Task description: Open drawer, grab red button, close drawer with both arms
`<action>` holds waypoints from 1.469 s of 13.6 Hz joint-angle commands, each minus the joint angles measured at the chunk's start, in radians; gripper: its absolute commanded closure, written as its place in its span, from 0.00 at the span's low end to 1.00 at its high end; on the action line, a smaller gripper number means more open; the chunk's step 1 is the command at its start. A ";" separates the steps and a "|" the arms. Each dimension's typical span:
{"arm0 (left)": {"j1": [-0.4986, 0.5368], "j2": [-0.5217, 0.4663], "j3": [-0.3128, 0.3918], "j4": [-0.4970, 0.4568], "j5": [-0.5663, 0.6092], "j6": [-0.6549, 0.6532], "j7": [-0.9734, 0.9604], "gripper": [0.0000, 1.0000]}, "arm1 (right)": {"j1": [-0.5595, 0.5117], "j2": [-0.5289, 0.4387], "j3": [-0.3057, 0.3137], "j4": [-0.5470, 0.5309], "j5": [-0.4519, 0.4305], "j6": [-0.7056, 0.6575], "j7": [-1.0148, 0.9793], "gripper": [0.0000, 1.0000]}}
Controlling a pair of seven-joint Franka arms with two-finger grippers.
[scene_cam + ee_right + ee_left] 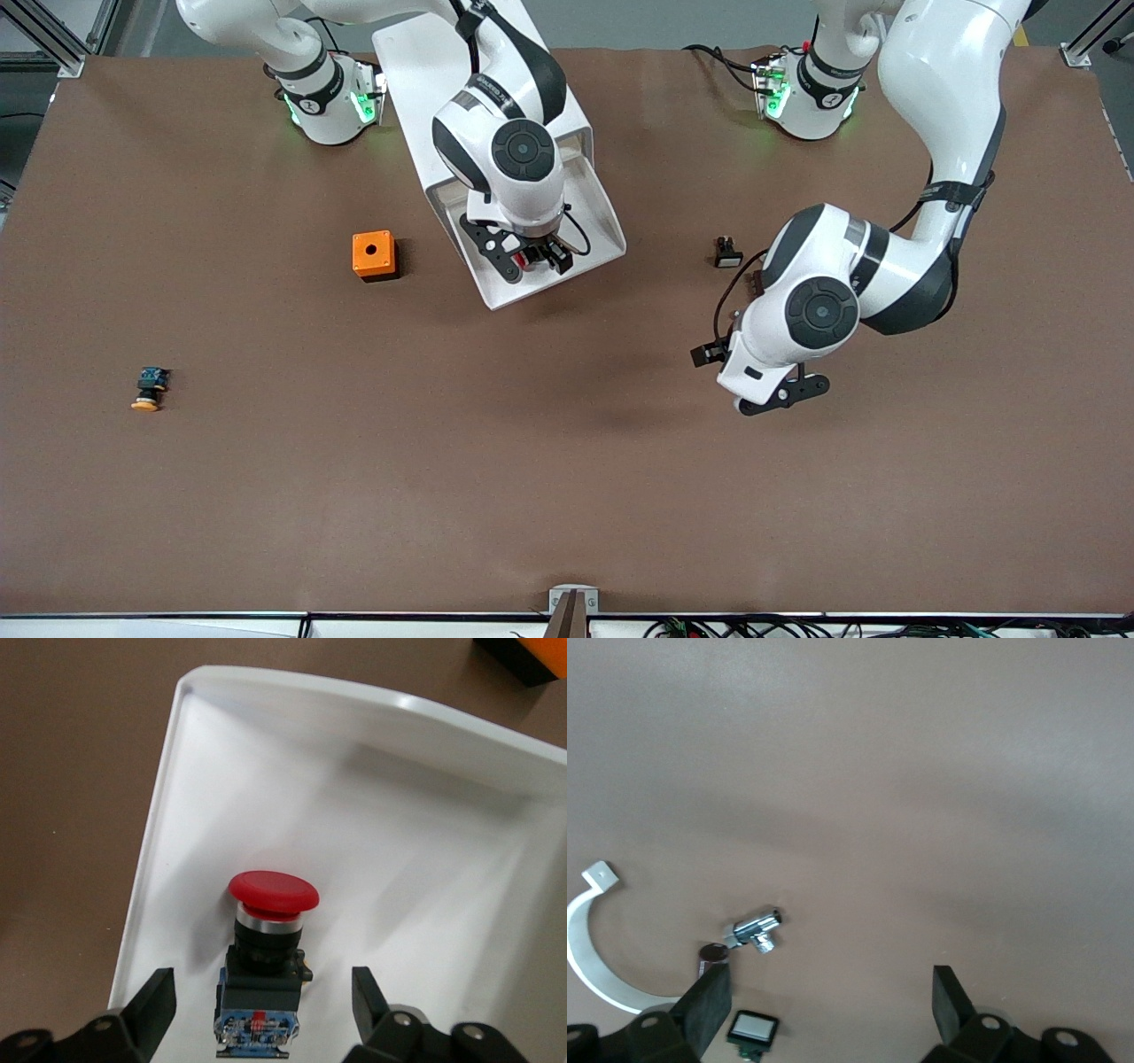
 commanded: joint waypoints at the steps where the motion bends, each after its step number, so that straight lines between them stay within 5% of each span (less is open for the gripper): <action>1: -0.010 -0.015 -0.004 -0.016 0.021 0.047 -0.078 0.00 | 0.011 0.000 -0.004 -0.002 0.013 0.008 0.014 0.26; 4: -0.039 -0.010 -0.004 -0.031 0.018 0.085 -0.136 0.00 | 0.019 0.008 -0.006 -0.002 0.013 0.009 0.014 0.40; 8: -0.086 -0.008 -0.002 -0.054 0.022 0.159 -0.208 0.00 | 0.019 0.007 -0.006 0.007 0.013 0.003 0.014 0.78; 11: -0.108 -0.007 -0.002 -0.060 0.024 0.180 -0.252 0.00 | -0.002 -0.004 -0.009 0.064 0.013 -0.065 0.006 0.79; 15: -0.154 -0.008 -0.002 -0.091 0.025 0.254 -0.312 0.00 | -0.102 -0.006 -0.010 0.307 0.014 -0.413 -0.026 0.78; 20: -0.201 -0.007 -0.001 -0.158 0.028 0.356 -0.384 0.00 | -0.335 -0.087 -0.012 0.385 0.013 -0.646 -0.514 0.78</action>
